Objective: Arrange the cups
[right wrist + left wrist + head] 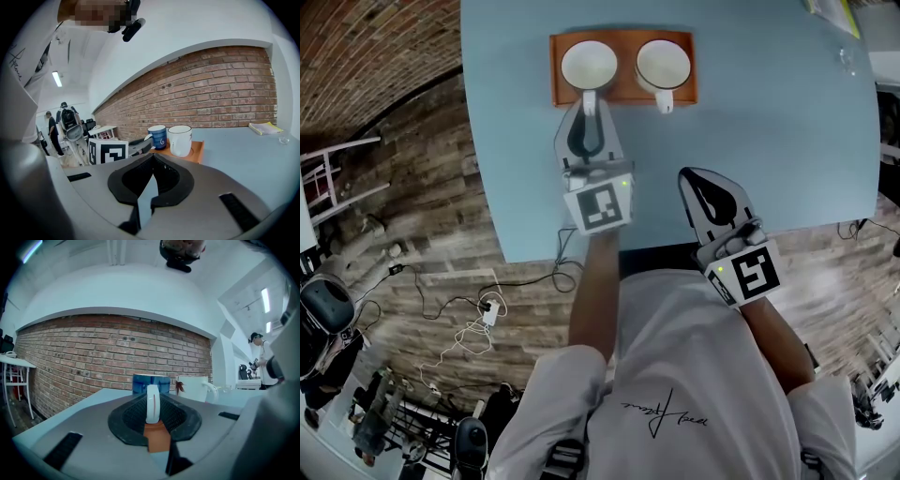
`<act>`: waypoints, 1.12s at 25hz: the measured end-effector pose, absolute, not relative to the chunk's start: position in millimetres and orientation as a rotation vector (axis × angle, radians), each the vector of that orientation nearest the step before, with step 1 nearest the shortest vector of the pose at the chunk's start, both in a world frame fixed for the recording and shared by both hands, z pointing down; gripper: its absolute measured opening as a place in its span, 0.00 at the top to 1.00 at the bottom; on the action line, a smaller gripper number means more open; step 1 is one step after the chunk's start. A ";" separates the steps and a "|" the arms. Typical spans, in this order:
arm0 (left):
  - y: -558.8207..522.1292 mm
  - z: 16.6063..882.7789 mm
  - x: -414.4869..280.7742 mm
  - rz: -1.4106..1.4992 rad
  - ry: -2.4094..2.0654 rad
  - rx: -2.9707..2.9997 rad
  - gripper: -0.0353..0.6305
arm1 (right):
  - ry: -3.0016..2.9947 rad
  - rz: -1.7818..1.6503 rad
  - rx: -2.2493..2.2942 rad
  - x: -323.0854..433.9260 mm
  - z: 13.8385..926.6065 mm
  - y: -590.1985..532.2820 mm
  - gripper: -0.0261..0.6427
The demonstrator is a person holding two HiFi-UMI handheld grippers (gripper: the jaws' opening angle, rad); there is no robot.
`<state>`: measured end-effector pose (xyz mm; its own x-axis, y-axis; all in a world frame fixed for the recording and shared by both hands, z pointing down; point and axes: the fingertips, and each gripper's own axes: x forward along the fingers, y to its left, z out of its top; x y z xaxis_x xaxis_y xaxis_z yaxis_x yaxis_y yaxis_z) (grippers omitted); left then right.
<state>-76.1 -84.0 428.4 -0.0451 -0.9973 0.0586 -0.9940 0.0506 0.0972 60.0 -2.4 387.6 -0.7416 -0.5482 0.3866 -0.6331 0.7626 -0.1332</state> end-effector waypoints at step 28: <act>-65.4 430.1 -71.3 0.029 -2.057 2.183 0.74 | -2.632 0.391 0.964 54.0 382.0 -2.4 0.93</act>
<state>-71.3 -65.4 430.1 0.0644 -0.9917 0.1110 -0.9944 -0.0544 0.0902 54.0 -2.4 382.0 -0.7257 -0.5758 0.3767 -0.6605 0.7364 -0.1468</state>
